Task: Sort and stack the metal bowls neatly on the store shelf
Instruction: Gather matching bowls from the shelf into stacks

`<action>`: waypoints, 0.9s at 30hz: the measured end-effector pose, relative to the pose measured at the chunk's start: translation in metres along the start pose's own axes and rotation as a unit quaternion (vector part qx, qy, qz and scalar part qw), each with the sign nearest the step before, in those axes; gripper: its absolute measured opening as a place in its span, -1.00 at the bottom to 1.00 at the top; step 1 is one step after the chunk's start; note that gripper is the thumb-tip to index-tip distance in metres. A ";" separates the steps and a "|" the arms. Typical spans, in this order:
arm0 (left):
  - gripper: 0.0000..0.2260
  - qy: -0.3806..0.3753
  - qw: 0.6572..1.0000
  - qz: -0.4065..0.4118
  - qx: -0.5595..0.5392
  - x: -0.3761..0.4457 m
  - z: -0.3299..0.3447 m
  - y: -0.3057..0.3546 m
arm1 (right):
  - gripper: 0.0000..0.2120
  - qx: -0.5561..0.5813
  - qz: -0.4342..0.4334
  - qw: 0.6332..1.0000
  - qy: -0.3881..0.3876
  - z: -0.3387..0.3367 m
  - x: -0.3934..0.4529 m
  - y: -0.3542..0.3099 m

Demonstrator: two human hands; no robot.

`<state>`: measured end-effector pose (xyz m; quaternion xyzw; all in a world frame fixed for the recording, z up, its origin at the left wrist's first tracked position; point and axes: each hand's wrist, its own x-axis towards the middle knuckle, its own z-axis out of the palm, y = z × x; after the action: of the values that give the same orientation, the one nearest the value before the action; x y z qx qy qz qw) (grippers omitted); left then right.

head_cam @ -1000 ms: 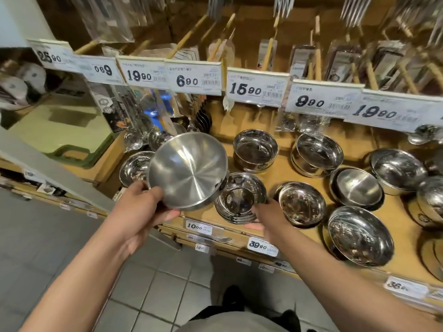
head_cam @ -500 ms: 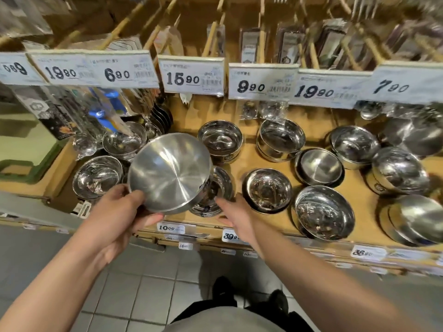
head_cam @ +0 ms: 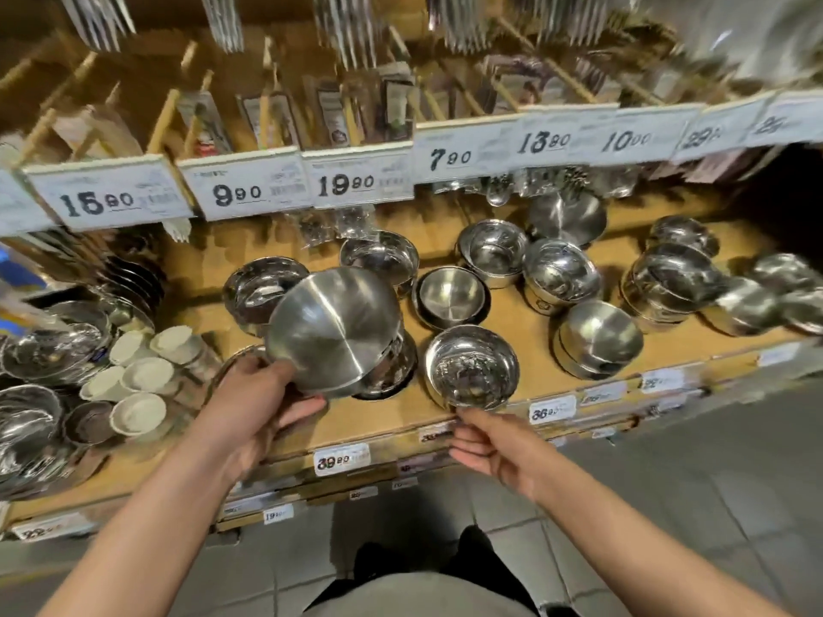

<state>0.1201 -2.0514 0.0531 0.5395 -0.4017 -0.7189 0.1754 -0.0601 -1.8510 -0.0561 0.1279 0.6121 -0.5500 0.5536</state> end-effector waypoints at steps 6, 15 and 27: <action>-0.70 0.001 1.000 -0.010 0.007 0.008 0.038 -0.008 | -0.80 0.046 -0.053 0.997 0.036 -0.049 0.004 -0.026; -0.67 0.049 0.999 -0.003 0.002 -0.006 0.042 -0.029 | -0.73 -0.095 -0.075 0.993 0.014 -0.053 0.038 -0.066; -0.88 0.149 0.988 0.000 -0.032 -0.031 0.047 -0.059 | -0.82 -0.079 -0.078 0.994 0.013 -0.072 0.049 -0.072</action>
<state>0.0989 -1.9757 0.0319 0.6347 -0.3476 -0.6429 0.2511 -0.1713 -1.8408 -0.0738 0.0427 0.6690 -0.5394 0.5096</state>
